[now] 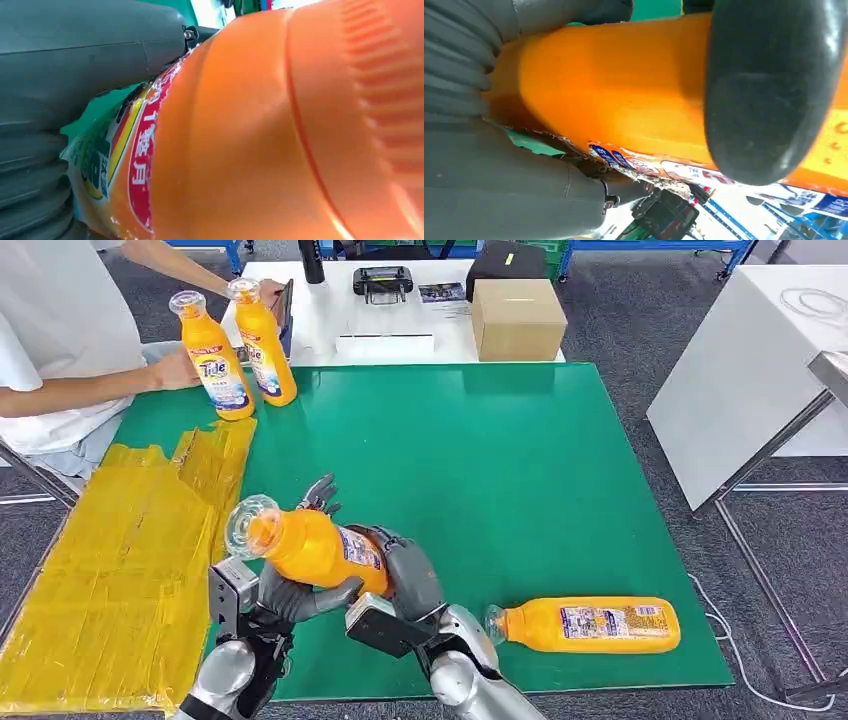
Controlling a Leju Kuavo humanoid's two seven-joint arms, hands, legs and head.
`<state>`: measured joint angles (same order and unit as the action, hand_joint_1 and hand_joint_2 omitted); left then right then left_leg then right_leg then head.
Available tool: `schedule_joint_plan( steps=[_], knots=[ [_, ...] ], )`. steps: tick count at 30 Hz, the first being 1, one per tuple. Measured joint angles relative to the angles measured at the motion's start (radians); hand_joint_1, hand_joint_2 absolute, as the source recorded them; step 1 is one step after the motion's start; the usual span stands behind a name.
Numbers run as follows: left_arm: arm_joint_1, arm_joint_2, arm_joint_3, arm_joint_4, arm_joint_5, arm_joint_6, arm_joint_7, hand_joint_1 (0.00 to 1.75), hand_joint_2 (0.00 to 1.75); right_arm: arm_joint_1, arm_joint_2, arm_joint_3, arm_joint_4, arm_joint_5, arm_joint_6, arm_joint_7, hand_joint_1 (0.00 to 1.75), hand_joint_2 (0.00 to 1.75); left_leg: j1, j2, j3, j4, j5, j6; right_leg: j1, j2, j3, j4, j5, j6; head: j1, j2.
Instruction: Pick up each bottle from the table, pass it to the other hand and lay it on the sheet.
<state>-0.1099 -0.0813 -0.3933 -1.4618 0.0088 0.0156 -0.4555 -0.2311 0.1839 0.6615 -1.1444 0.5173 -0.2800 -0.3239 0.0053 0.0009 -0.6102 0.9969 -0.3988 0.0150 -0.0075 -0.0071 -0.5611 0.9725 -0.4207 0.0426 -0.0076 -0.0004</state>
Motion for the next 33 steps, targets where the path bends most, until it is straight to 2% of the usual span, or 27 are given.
schedule_joint_plan(
  steps=[4,5,6,21,30,32,33],
  knots=[
    [0.0,0.0,0.0,0.0,0.0,0.0,0.0,0.0,1.75,0.0,0.0,0.0,-0.002,0.0,0.0,0.0,1.75,1.75,0.0,0.0,0.0,0.0,0.0,0.0,0.0,0.0,0.0,0.0,0.0,0.0,0.0,0.0],
    [0.0,0.0,0.0,0.0,0.0,0.0,0.0,0.26,1.75,0.0,0.0,0.001,-0.002,0.0,0.0,0.0,1.75,1.75,0.0,0.0,0.0,0.0,0.0,0.0,0.0,0.0,0.0,0.0,0.0,0.0,0.0,0.0],
    [0.0,0.0,0.0,0.0,0.0,0.0,0.0,1.75,1.75,0.0,0.0,0.001,-0.002,0.0,0.0,0.0,1.75,1.75,0.0,0.0,0.0,0.0,0.0,0.0,0.0,0.0,0.0,0.0,0.0,0.0,0.0,0.0],
    [0.029,-0.003,0.025,-0.034,0.07,0.019,-0.037,1.75,1.75,0.01,0.0,0.004,-0.016,-0.023,-0.008,-0.002,1.75,1.75,0.0,0.0,0.0,0.0,0.0,0.0,0.0,0.0,0.0,0.0,0.0,0.0,0.0,0.0],
    [0.149,-0.001,0.061,-0.201,0.064,0.017,-0.05,1.75,1.75,0.054,0.003,0.017,-0.072,-0.034,-0.013,-0.026,1.75,1.75,0.0,0.001,-0.001,0.0,-0.001,0.0,0.0,0.001,-0.003,0.0,-0.001,-0.001,0.0,0.0],
    [0.152,-0.001,0.063,-0.209,0.054,0.017,-0.05,1.75,1.75,0.057,0.003,0.017,-0.081,-0.033,-0.013,-0.026,0.0,1.75,0.0,0.001,-0.001,0.0,-0.001,0.0,0.0,0.001,-0.003,0.0,-0.001,-0.001,0.0,0.0],
    [0.153,-0.001,0.063,-0.212,0.049,0.017,-0.052,1.75,1.75,0.059,0.003,0.017,-0.085,-0.034,-0.013,-0.026,0.0,1.75,0.0,0.001,-0.001,0.0,-0.001,0.0,0.0,0.001,-0.003,0.0,-0.001,-0.001,0.0,0.0]
  ],
)
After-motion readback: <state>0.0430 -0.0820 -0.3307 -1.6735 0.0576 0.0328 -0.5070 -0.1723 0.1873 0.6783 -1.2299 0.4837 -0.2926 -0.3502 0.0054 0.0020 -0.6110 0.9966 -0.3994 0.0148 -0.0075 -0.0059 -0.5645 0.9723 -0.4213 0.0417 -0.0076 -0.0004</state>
